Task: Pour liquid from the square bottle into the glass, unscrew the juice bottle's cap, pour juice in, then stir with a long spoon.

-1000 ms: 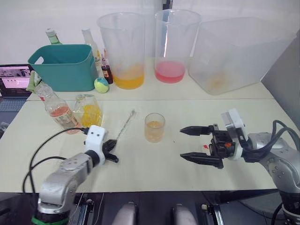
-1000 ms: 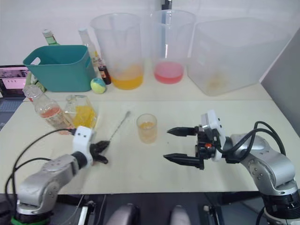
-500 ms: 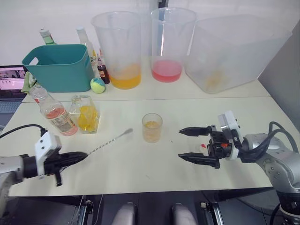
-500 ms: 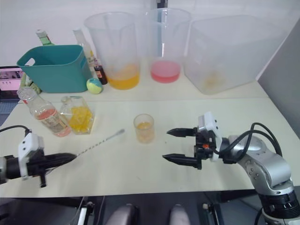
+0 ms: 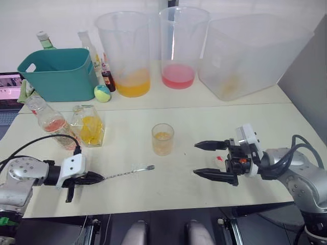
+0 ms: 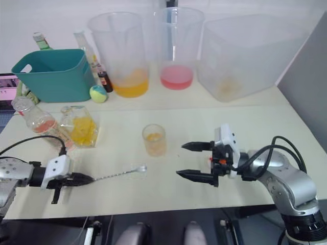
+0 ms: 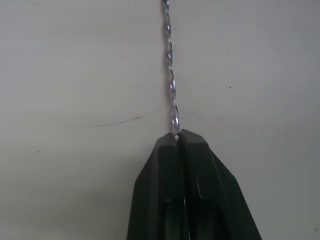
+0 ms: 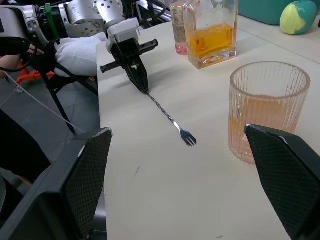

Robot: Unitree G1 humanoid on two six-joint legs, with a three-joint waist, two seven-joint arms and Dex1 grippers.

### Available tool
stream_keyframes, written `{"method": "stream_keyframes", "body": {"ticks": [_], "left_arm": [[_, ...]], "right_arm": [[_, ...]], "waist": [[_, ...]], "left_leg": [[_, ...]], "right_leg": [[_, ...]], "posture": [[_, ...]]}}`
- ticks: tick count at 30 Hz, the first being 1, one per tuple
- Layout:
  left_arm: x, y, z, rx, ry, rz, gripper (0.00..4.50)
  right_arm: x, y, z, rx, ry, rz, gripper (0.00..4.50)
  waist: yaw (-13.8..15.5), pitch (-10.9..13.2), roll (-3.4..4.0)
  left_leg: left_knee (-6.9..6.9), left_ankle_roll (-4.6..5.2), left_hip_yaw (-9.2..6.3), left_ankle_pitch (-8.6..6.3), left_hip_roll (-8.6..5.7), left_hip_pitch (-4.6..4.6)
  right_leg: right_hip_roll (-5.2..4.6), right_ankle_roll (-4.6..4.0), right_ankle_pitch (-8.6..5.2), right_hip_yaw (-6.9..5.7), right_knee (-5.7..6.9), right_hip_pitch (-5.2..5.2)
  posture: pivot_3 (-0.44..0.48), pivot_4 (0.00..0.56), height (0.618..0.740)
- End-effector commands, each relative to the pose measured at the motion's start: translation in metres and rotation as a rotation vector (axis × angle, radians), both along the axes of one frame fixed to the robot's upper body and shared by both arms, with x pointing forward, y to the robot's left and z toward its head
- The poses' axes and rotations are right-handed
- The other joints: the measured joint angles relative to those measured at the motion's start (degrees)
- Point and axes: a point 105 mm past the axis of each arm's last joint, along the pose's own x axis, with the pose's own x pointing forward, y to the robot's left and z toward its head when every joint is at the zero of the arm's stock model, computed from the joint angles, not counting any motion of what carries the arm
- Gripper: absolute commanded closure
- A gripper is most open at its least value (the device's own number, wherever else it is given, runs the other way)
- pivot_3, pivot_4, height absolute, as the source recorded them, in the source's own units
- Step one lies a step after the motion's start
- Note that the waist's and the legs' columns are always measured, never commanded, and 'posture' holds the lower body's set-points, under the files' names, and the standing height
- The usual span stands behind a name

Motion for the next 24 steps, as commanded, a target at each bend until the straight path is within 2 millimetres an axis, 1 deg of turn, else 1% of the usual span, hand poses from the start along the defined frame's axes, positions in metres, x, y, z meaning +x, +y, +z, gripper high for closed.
{"method": "stream_keyframes", "body": {"ticks": [1, 4, 7, 10, 12, 15, 17, 18, 21, 22, 24], "left_arm": [[-0.001, 0.003, -0.005, 0.043, 0.018, -0.006, 3.21], [0.002, 0.002, 0.0, 0.031, 0.019, 0.017, 2.27], [-0.005, 0.004, 0.004, 0.059, 0.078, 0.015, 1.33], [-0.003, 0.012, 0.001, 0.127, 0.077, 0.045, 1.33], [-0.004, 0.02, -0.004, 0.192, 0.087, 0.057, 1.33], [-0.007, 0.028, -0.011, 0.254, 0.111, 0.049, 2.16], [-0.008, 0.028, -0.013, 0.271, 0.106, 0.023, 2.91], [-0.008, 0.028, -0.014, 0.279, 0.102, 0.015, 3.12], [-0.007, 0.025, -0.017, 0.281, 0.088, -0.008, 4.17], [-0.007, 0.023, -0.017, 0.269, 0.087, -0.011, 4.45], [-0.008, 0.019, -0.016, 0.248, 0.086, -0.03, 4.45]], "right_arm": [[-0.007, 0.002, 0.009, 0.004, -0.037, 0.02, 0.0], [-0.009, 0.002, 0.008, 0.0, -0.033, 0.02, 0.0], [-0.01, 0.003, 0.007, 0.004, -0.025, 0.023, 0.0], [-0.01, 0.004, 0.008, 0.008, -0.023, 0.024, 0.0], [-0.011, 0.005, 0.008, 0.013, -0.022, 0.029, 0.0], [-0.013, 0.007, 0.01, 0.018, -0.02, 0.044, 0.0], [-0.012, 0.007, 0.011, 0.019, -0.023, 0.041, 0.0], [-0.012, 0.007, 0.011, 0.019, -0.023, 0.04, 0.0], [-0.012, 0.007, 0.013, 0.018, -0.026, 0.038, 0.0], [-0.011, 0.007, 0.013, 0.019, -0.027, 0.038, 0.0], [-0.011, 0.007, 0.013, 0.018, -0.028, 0.035, 0.0]], "waist": [[0.1, 0.0, 0.09], [0.1, 0.0, 0.09], [0.2, 0.0, 0.06], [0.1, 0.0, 0.07], [0.0, 0.0, 0.08], [0.0, 0.0, 0.09], [-0.2, 0.0, 0.11], [-0.2, 0.0, 0.13], [-0.2, -0.1, 0.24], [-0.2, -0.1, 0.24], [-0.2, -0.1, 0.24]], "left_leg": [[0.0, 0.0, 0.0, 0.0, -0.01, 0.01], [0.01, 0.0, 0.0, 0.0, 0.02, 0.03], [0.04, 0.0, -0.01, 0.01, 0.03, 0.05], [0.04, 0.0, -0.01, 0.0, 0.07, 0.08], [0.02, 0.01, -0.01, 0.0, 0.09, 0.1], [0.01, 0.0, 0.0, 0.0, 0.11, 0.15], [-0.01, 0.01, 0.02, 0.0, 0.14, 0.2], [-0.03, 0.02, 0.04, -0.01, 0.15, 0.25], [-0.04, 0.03, 0.06, -0.01, 0.16, 0.28], [-0.04, 0.03, 0.07, -0.01, 0.15, 0.28], [-0.04, 0.03, 0.09, -0.02, 0.16, 0.29]], "right_leg": [[0.0, 0.0, 0.0, 0.01, 0.0, 0.01], [0.02, 0.0, 0.0, -0.01, 0.0, 0.05], [0.04, 0.01, 0.0, -0.03, 0.0, 0.11], [0.1, 0.01, 0.0, -0.02, -0.01, 0.12], [0.13, 0.0, 0.0, -0.02, 0.01, 0.11], [0.14, 0.0, 0.0, -0.01, 0.01, 0.14], [0.17, 0.0, 0.0, -0.01, 0.0, 0.17], [0.17, 0.0, 0.0, 0.0, 0.0, 0.19], [0.17, 0.0, 0.0, 0.0, 0.0, 0.21], [0.17, 0.0, 0.0, 0.02, 0.0, 0.21], [0.17, 0.0, 0.0, 0.03, 0.0, 0.21]], "posture": [[0.0, 0.15, 0.729], [0.0, 0.15, 0.729], [0.0, 0.15, 0.729], [0.0, 0.15, 0.729], [0.0, 0.15, 0.729], [0.0, 0.15, 0.729], [0.0, 0.15, 0.729], [0.0, 0.15, 0.729], [0.0, 0.15, 0.729], [0.0, 0.15, 0.729], [0.0, 0.15, 0.729]]}}
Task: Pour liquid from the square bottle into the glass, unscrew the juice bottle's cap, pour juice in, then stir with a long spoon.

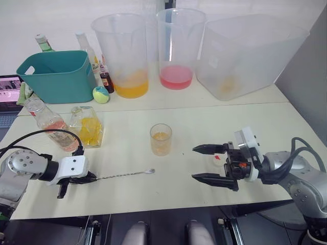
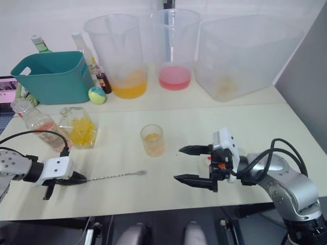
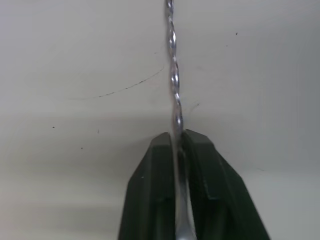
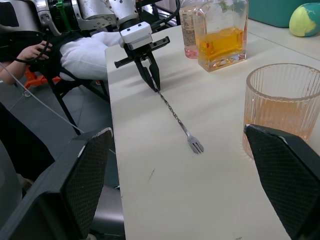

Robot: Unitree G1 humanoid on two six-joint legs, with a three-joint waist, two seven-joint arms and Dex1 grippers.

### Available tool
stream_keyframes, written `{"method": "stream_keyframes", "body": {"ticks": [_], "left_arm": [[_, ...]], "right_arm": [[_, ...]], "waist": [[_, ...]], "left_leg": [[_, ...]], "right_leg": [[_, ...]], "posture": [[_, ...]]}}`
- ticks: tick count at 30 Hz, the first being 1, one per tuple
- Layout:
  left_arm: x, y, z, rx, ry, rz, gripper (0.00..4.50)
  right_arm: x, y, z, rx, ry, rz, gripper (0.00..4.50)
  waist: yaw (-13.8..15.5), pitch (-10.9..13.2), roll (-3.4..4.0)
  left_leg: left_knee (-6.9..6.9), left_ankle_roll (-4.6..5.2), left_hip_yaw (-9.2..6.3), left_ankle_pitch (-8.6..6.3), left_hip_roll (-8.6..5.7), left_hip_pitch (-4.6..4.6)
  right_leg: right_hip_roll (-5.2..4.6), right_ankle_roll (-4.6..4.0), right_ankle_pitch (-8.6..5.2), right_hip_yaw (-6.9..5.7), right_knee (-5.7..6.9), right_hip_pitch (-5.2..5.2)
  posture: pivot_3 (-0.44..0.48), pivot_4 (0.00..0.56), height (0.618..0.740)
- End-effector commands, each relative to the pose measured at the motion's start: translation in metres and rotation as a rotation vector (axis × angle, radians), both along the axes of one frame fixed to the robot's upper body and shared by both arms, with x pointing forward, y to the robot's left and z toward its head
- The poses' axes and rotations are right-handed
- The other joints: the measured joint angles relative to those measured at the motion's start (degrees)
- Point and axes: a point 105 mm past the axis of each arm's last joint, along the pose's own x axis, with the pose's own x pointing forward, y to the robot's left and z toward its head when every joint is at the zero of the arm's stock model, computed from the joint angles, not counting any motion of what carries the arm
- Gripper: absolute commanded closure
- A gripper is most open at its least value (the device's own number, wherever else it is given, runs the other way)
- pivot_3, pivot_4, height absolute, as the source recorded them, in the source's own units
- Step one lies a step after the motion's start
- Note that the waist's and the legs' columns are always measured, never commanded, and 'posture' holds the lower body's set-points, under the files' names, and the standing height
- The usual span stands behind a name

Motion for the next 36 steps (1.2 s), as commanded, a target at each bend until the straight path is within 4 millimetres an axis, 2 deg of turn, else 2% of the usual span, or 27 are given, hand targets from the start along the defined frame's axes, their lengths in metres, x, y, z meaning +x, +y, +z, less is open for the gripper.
{"method": "stream_keyframes", "body": {"ticks": [1, 6, 10, 14, 18, 21, 25, 28, 32, 36], "left_arm": [[-0.013, -0.002, -0.017, 0.007, 0.091, -0.027, 4.45], [-0.016, -0.018, 0.0, -0.106, 0.093, -0.087, 4.45], [-0.012, -0.039, 0.027, -0.269, 0.05, -0.103, 4.45], [-0.012, -0.066, 0.06, -0.538, 0.068, -0.062, 4.45], [-0.016, -0.088, 0.071, -0.693, 0.099, -0.002, 4.45], [-0.017, -0.105, 0.077, -0.778, 0.106, 0.025, 4.45], [-0.014, -0.133, 0.09, -0.925, 0.096, 0.055, 4.45], [-0.014, -0.143, 0.092, -0.975, 0.102, 0.071, 4.45], [-0.015, -0.15, 0.092, -0.988, 0.106, 0.076, 4.45], [-0.012, -0.151, 0.088, -0.984, 0.092, 0.102, 4.45]], "right_arm": [[-0.002, 0.001, 0.009, 0.003, -0.036, 0.01, 0.0], [0.0, 0.0, 0.008, -0.003, -0.029, 0.0, 0.0], [0.0, -0.004, -0.001, -0.038, 0.006, -0.01, 0.0], [-0.001, -0.011, -0.013, -0.06, 0.064, -0.031, 0.0], [-0.007, -0.012, -0.027, -0.14, 0.096, -0.015, 0.0], [-0.008, -0.002, -0.014, -0.085, 0.078, 0.004, 0.0], [0.011, 0.031, 0.021, 0.148, 0.059, -0.085, 0.0], [0.018, 0.049, 0.035, 0.279, 0.128, -0.123, 0.0], [0.028, 0.055, 0.044, 0.377, 0.223, -0.191, 0.0], [0.026, 0.051, 0.064, 0.517, 0.31, -0.164, 0.0]], "waist": [[0.0, 0.0, 0.01], [0.0, 0.0, 0.0], [0.3, 0.0, -0.06], [0.5, 0.1, -0.23], [0.3, 0.1, -0.19], [0.1, 0.1, -0.2], [0.1, 0.1, -0.23], [0.2, 0.1, -0.24], [0.5, 0.1, -0.24], [0.4, 0.1, -0.24]], "left_leg": [[0.0, 0.0, 0.0, 0.0, 0.0, 0.0], [0.01, 0.01, 0.02, 0.0, 0.0, -0.03], [0.08, 0.01, 0.01, 0.0, 0.0, -0.23], [0.21, 0.01, -0.07, 0.0, 0.0, -0.29], [0.21, 0.01, -0.06, 0.0, 0.0, -0.25], [0.21, 0.01, -0.07, -0.01, 0.04, -0.25], [0.23, -0.01, -0.11, 0.01, 0.2, -0.23], [0.22, -0.02, -0.25, 0.01, 0.3, -0.18], [0.23, -0.04, -0.62, 0.02, 0.11, -0.29], [0.22, -0.05, -0.65, 0.03, 0.07, -0.35]], "right_leg": [[0.0, 0.0, 0.0, 0.01, 0.0, 0.0], [0.0, 0.0, 0.0, 0.03, -0.01, -0.01], [0.0, 0.0, 0.0, 0.02, -0.01, -0.15], [0.0, -0.01, 0.01, -0.04, 0.01, -0.13], [0.0, -0.01, 0.01, -0.01, 0.02, -0.13], [0.06, -0.01, 0.01, 0.02, 0.04, -0.14], [0.25, -0.17, 0.1, 0.06, 0.02, -0.15], [0.35, -0.32, 0.19, 0.04, 0.07, -0.14], [0.23, -0.36, 0.22, 0.09, 0.34, -0.4], [0.22, -0.36, 0.22, 0.13, 0.43, -0.55]], "posture": [[0.0, 0.15, 0.729], [0.0, 0.15, 0.729], [0.0, 0.15, 0.729], [0.0, 0.15, 0.729], [0.0, 0.15, 0.729], [0.0, 0.15, 0.729], [0.0, 0.15, 0.729], [0.0, 0.15, 0.729], [0.0, 0.15, 0.729], [0.0, 0.15, 0.729]]}}
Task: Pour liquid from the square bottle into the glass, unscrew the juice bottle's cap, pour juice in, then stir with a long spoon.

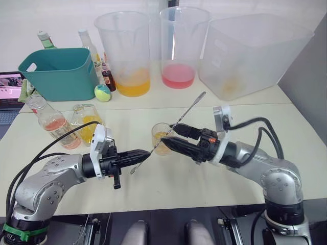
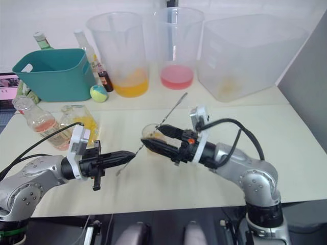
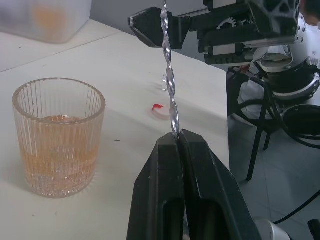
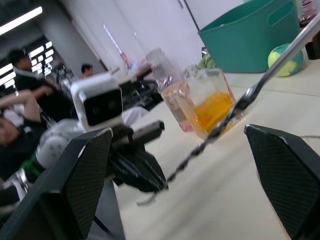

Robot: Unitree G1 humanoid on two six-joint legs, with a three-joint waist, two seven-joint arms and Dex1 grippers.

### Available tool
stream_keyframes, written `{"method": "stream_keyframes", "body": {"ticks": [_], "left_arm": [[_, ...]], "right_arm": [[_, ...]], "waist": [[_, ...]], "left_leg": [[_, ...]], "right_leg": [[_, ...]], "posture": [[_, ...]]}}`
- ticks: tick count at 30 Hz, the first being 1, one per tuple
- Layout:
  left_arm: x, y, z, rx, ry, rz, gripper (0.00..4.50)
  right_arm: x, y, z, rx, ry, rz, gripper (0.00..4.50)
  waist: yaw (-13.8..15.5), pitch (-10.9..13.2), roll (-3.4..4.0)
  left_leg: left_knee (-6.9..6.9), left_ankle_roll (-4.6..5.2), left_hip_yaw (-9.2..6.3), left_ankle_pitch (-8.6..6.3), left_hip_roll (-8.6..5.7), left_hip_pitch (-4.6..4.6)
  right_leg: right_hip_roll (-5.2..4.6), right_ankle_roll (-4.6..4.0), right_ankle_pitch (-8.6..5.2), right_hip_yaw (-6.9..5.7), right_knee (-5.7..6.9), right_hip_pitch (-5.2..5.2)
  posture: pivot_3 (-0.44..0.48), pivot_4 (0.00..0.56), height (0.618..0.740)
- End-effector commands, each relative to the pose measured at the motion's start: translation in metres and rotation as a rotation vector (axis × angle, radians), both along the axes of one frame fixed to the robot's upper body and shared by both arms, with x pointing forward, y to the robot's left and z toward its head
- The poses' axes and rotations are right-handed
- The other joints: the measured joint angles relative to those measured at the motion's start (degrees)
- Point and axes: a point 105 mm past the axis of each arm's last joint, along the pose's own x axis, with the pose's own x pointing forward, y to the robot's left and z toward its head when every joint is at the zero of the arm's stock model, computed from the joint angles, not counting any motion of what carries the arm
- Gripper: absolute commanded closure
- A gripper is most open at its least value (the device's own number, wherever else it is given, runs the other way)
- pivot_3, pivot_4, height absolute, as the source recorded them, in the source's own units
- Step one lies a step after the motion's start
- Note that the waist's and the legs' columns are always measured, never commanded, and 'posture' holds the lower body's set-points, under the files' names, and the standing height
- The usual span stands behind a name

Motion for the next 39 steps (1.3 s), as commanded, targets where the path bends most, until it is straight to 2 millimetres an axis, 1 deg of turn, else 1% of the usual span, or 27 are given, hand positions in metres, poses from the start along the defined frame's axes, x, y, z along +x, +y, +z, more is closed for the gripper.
{"method": "stream_keyframes", "body": {"ticks": [1, 5, 8, 18, 19, 25, 29, 33, 35, 38, 39], "left_arm": [[-0.001, -0.004, 0.005, 0.004, -0.038, -0.006, 4.45], [0.0, -0.005, 0.005, 0.008, -0.042, 0.005, 4.45], [0.002, -0.006, 0.007, 0.002, -0.051, 0.01, 4.5], [0.002, -0.006, 0.006, 0.009, -0.062, 0.004, 4.5], [0.002, -0.006, 0.006, 0.009, -0.062, 0.003, 4.5], [0.004, -0.005, 0.006, 0.015, -0.074, 0.016, 4.5], [0.004, -0.004, 0.007, -0.011, -0.053, 0.014, 3.24], [0.007, 0.0, 0.007, -0.009, -0.056, 0.039, 1.86], [0.011, 0.008, 0.002, 0.031, -0.063, 0.069, 1.19], [0.016, 0.023, -0.006, 0.062, -0.065, 0.132, 0.19], [0.015, 0.026, -0.01, 0.087, -0.076, 0.137, 0.07]], "right_arm": [[-0.005, -0.007, 0.023, 0.101, 0.006, 0.013, 0.0], [-0.007, -0.008, 0.026, 0.114, 0.036, 0.025, 0.0], [-0.01, -0.007, 0.024, 0.104, 0.047, 0.035, 0.88], [-0.005, -0.006, 0.021, 0.088, 0.057, 0.015, 4.31], [-0.005, -0.007, 0.021, 0.088, 0.057, 0.014, 4.46], [-0.003, -0.008, 0.021, 0.092, 0.054, 0.001, 4.46], [-0.001, -0.01, 0.025, 0.098, 0.04, -0.005, 4.5], [0.001, -0.013, 0.03, 0.1, 0.015, -0.016, 4.5], [0.006, -0.018, 0.04, 0.118, -0.022, -0.05, 4.5], [0.007, -0.025, 0.063, 0.149, -0.095, -0.066, 4.5], [0.007, -0.026, 0.069, 0.15, -0.114, -0.067, 4.5]], "waist": [[-0.1, 0.0, 0.0], [-0.3, 0.0, 0.0], [-0.3, 0.0, 0.0], [-0.3, 0.0, 0.0], [-0.3, 0.0, 0.0], [-0.3, 0.0, 0.0], [-0.3, 0.0, 0.0], [-0.3, 0.0, 0.0], [-0.3, 0.0, 0.0], [-0.3, 0.0, 0.01], [-0.3, 0.0, 0.01]], "left_leg": [[0.0, 0.0, 0.0, 0.0, 0.0, 0.0], [-0.01, 0.01, 0.05, 0.0, 0.04, 0.02], [0.0, 0.01, 0.13, 0.0, 0.04, 0.01], [0.0, 0.01, 0.49, 0.0, 0.06, 0.01], [0.0, 0.01, 0.49, 0.0, 0.06, 0.0], [0.0, 0.01, 0.5, 0.0, 0.08, 0.01], [0.0, 0.01, 0.5, 0.0, 0.07, 0.0], [0.0, 0.01, 0.51, 0.0, 0.08, 0.0], [0.0, 0.01, 0.51, 0.0, 0.08, 0.01], [-0.01, 0.01, 0.53, 0.0, 0.09, 0.01], [-0.01, 0.01, 0.54, 0.0, 0.09, 0.0]], "right_leg": [[0.0, 0.0, 0.0, 0.0, 0.0, 0.0], [0.08, 0.0, 0.0, 0.0, 0.0, 0.01], [0.08, 0.0, 0.0, 0.0, 0.0, 0.01], [0.08, 0.0, 0.0, 0.0, 0.0, 0.01], [0.08, 0.0, 0.0, 0.0, -0.01, 0.01], [0.09, 0.0, 0.0, 0.01, -0.01, 0.0], [0.09, 0.0, 0.0, 0.01, -0.01, 0.0], [0.09, 0.0, 0.0, 0.01, -0.01, 0.0], [0.09, 0.0, 0.0, 0.01, -0.01, 0.0], [0.1, 0.0, 0.0, 0.02, -0.01, -0.02], [0.11, 0.0, 0.0, 0.02, -0.01, -0.03]], "posture": [[0.0, 0.15, 0.729], [0.0, 0.15, 0.729], [0.0, 0.15, 0.729], [0.0, 0.15, 0.729], [0.0, 0.15, 0.729], [0.0, 0.15, 0.729], [0.0, 0.15, 0.729], [0.0, 0.15, 0.729], [0.0, 0.15, 0.729], [0.0, 0.15, 0.729], [0.0, 0.15, 0.729]]}}
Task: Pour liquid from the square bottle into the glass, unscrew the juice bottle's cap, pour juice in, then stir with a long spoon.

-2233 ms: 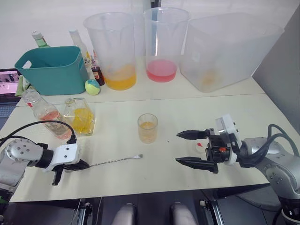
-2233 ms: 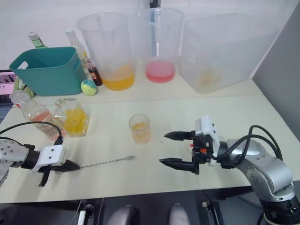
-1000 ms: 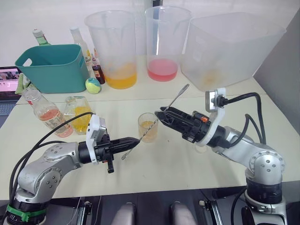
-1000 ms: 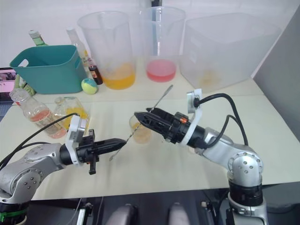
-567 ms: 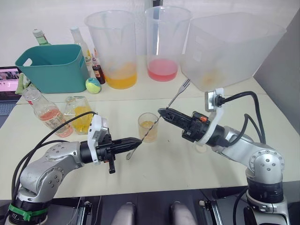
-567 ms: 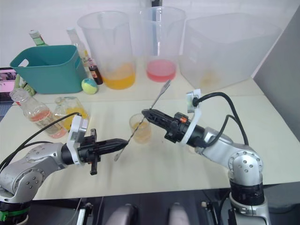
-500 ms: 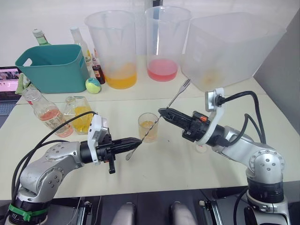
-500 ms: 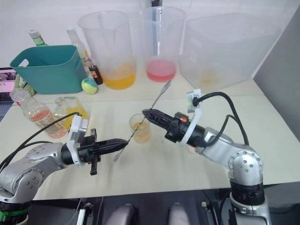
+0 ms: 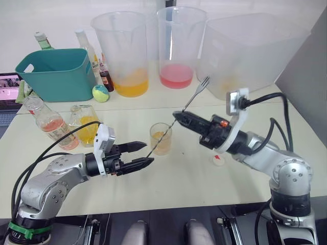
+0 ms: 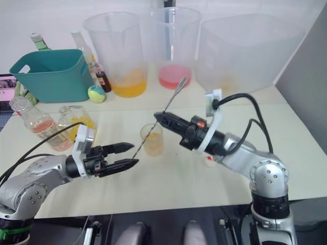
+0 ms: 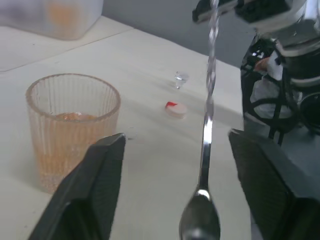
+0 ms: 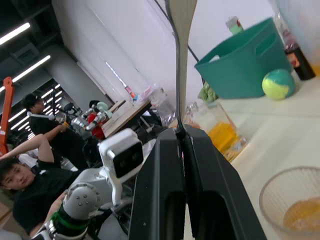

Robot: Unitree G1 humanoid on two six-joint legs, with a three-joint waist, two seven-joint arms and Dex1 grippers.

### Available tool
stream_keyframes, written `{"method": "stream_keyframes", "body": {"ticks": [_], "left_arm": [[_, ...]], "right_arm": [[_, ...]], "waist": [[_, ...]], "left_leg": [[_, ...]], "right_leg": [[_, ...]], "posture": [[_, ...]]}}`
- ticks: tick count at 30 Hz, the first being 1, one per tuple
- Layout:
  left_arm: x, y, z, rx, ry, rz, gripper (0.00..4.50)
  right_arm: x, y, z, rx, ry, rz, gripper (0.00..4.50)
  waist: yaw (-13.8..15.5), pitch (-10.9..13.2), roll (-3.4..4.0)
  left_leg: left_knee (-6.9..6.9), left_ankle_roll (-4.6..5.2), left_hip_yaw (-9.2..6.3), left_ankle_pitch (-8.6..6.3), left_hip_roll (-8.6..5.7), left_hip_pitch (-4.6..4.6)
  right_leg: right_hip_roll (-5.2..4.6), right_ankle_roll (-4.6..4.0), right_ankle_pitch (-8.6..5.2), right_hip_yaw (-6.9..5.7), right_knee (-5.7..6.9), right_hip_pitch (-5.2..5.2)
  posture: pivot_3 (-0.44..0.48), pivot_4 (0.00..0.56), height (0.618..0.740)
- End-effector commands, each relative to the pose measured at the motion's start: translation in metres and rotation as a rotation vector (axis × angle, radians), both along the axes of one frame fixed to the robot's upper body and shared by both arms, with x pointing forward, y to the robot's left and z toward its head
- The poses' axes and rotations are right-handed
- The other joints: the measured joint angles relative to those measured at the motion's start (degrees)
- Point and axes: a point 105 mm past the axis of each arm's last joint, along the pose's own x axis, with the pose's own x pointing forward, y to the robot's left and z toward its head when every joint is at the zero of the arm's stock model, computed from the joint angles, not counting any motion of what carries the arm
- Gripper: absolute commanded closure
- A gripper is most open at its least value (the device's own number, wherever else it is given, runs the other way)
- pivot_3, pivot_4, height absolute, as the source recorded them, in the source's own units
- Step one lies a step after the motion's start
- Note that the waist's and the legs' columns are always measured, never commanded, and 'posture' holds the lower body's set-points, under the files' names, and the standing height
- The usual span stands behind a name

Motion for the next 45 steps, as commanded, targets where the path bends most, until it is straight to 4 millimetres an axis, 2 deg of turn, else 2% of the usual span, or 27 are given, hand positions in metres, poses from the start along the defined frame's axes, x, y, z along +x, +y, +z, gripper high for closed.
{"method": "stream_keyframes", "body": {"ticks": [1, 6, 11, 20, 30, 33, 39, 45], "left_arm": [[-0.001, 0.013, -0.004, 0.08, -0.065, 0.029, 0.07], [0.002, 0.022, -0.006, 0.166, -0.18, 0.067, 0.07], [0.001, 0.02, 0.001, 0.145, -0.241, 0.08, 0.07], [-0.001, 0.017, 0.008, 0.101, -0.272, 0.11, 0.07], [0.002, 0.015, 0.013, 0.07, -0.318, 0.142, 0.07], [0.003, 0.016, 0.013, 0.074, -0.319, 0.149, 0.07], [0.004, 0.017, 0.013, 0.078, -0.317, 0.154, 0.07], [0.002, 0.018, 0.012, 0.082, -0.31, 0.156, 0.07]], "right_arm": [[-0.003, -0.011, 0.035, 0.046, -0.124, -0.027, 4.5], [0.008, -0.014, 0.058, -0.059, -0.24, -0.083, 4.5], [0.018, -0.006, 0.064, -0.251, -0.379, -0.122, 4.5], [0.023, 0.015, 0.045, -0.486, -0.481, -0.03, 4.5], [0.044, 0.046, 0.033, -0.549, -0.484, 0.053, 4.5], [0.059, 0.052, 0.03, -0.543, -0.475, 0.026, 4.5], [0.072, 0.046, 0.022, -0.62, -0.514, -0.003, 4.5], [0.077, 0.033, 0.029, -0.679, -0.564, -0.018, 4.5]], "waist": [[0.0, 0.0, 0.0], [0.2, 0.0, 0.01], [0.2, 0.0, 0.01], [0.0, 0.0, 0.01], [0.0, 0.0, 0.01], [0.0, 0.0, 0.01], [0.1, 0.0, 0.01], [0.1, 0.0, 0.01]], "left_leg": [[-0.02, 0.0, 0.02, 0.0, 0.0, 0.0], [-0.05, 0.0, 0.06, 0.0, 0.02, -0.06], [-0.04, 0.0, 0.07, 0.0, 0.04, -0.08], [-0.05, 0.0, 0.08, 0.0, 0.05, -0.13], [-0.06, 0.0, 0.06, 0.0, 0.05, -0.12], [-0.05, 0.0, 0.06, 0.0, 0.04, -0.12], [-0.05, -0.01, 0.06, 0.0, 0.01, -0.15], [-0.06, -0.01, 0.06, 0.0, 0.02, -0.15]], "right_leg": [[0.0, 0.0, 0.0, 0.01, -0.02, -0.01], [-0.01, -0.01, 0.01, 0.01, -0.07, -0.04], [-0.02, -0.02, 0.01, -0.03, -0.1, -0.04], [-0.03, -0.02, 0.01, -0.01, -0.08, -0.12], [-0.01, -0.05, 0.03, -0.02, -0.05, -0.16], [-0.03, -0.05, 0.03, -0.01, -0.04, -0.17], [-0.04, -0.06, 0.03, -0.01, -0.03, -0.2], [-0.03, -0.06, 0.04, -0.01, -0.02, -0.23]], "posture": [[0.0, 0.15, 0.729], [0.0, 0.15, 0.729], [0.0, 0.15, 0.729], [0.0, 0.15, 0.729], [0.0, 0.15, 0.729], [0.0, 0.15, 0.729], [0.0, 0.15, 0.729], [0.0, 0.15, 0.729]]}}
